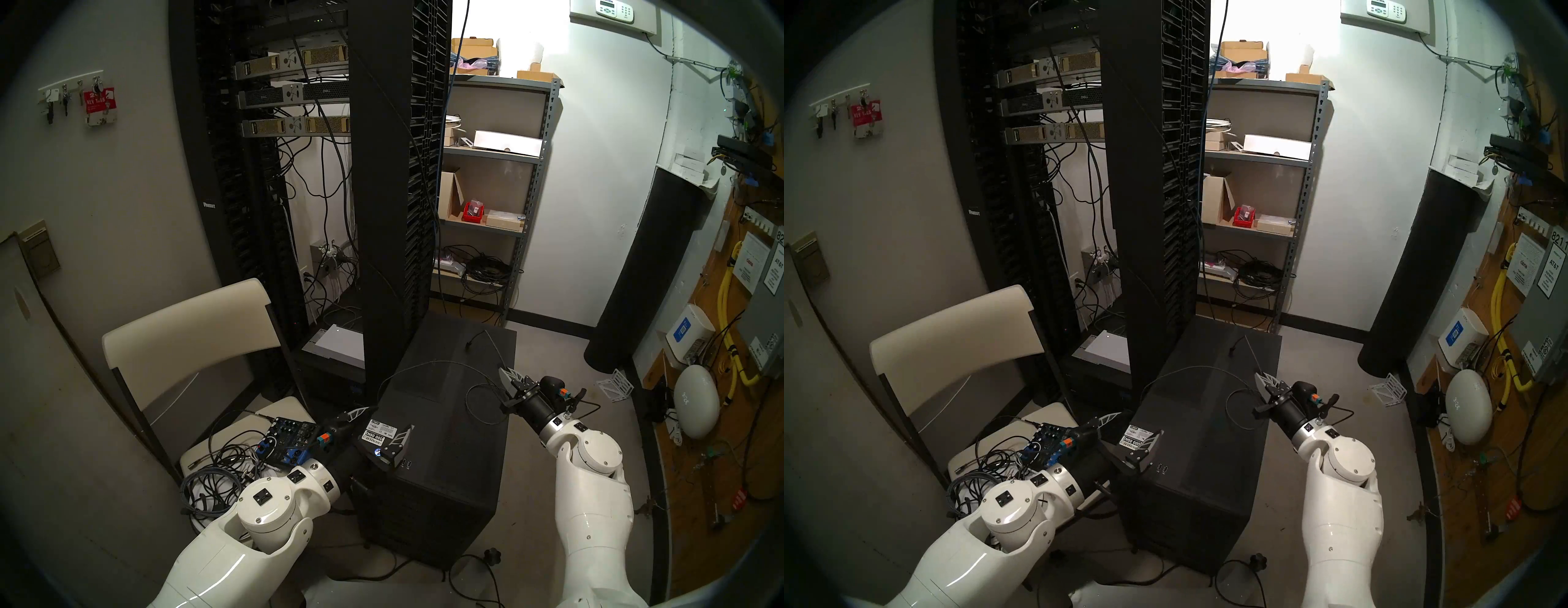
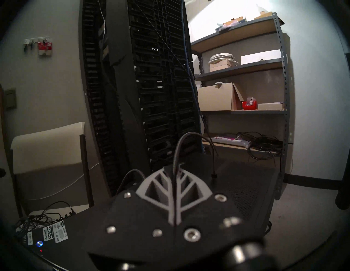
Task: Insert the cable into the workstation's USB slot
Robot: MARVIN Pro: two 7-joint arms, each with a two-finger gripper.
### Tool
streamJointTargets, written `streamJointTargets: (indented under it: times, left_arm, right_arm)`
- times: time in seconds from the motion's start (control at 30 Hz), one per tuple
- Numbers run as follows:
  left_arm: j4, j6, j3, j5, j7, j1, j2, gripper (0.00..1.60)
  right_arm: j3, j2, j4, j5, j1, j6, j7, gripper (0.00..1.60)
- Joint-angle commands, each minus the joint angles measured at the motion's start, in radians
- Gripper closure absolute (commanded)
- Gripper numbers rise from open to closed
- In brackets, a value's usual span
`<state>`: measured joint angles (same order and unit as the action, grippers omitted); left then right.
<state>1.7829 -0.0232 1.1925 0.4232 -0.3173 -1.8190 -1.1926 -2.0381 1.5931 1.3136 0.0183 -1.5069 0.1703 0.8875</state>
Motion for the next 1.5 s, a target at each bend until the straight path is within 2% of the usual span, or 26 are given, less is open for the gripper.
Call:
streamJointTargets:
  times: [0.0,0.1,0.3,0.6,0.73,0.93,1.23,1.47]
  left_arm:
    - [0.099,0.084,-0.027,0.068,-0.067,0.042,-0.008,0.0]
    - [0.109,0.139,-0.046,0.087,-0.084,0.067,-0.016,0.0]
    - [0.084,0.25,-0.073,0.161,-0.106,0.123,-0.069,0.0]
    - [-0.051,0.376,-0.074,0.308,-0.084,0.224,-0.188,0.0]
    - [-0.124,0.392,-0.083,0.342,-0.058,0.268,-0.226,0.0]
    - [-0.216,0.421,-0.049,0.402,-0.034,0.324,-0.289,0.0]
    - [-0.311,0.426,-0.028,0.411,0.015,0.389,-0.316,0.0]
    - [-0.374,0.42,-0.031,0.403,0.022,0.425,-0.323,0.0]
  right_arm:
    - [0.012,0.022,0.094,0.04,-0.093,0.08,0.088,1.6]
    - [0.01,0.024,0.12,0.054,-0.123,0.113,0.122,1.6]
    - [0.019,0.033,0.151,0.081,-0.177,0.175,0.201,1.6]
    - [0.057,0.041,0.155,0.107,-0.214,0.224,0.284,1.6]
    - [0.065,0.042,0.15,0.107,-0.216,0.236,0.304,1.6]
    - [0.073,0.043,0.149,0.115,-0.22,0.237,0.326,1.6]
    - [0.065,0.041,0.157,0.131,-0.232,0.24,0.35,1.6]
    - [0.057,0.04,0.169,0.149,-0.248,0.233,0.375,1.6]
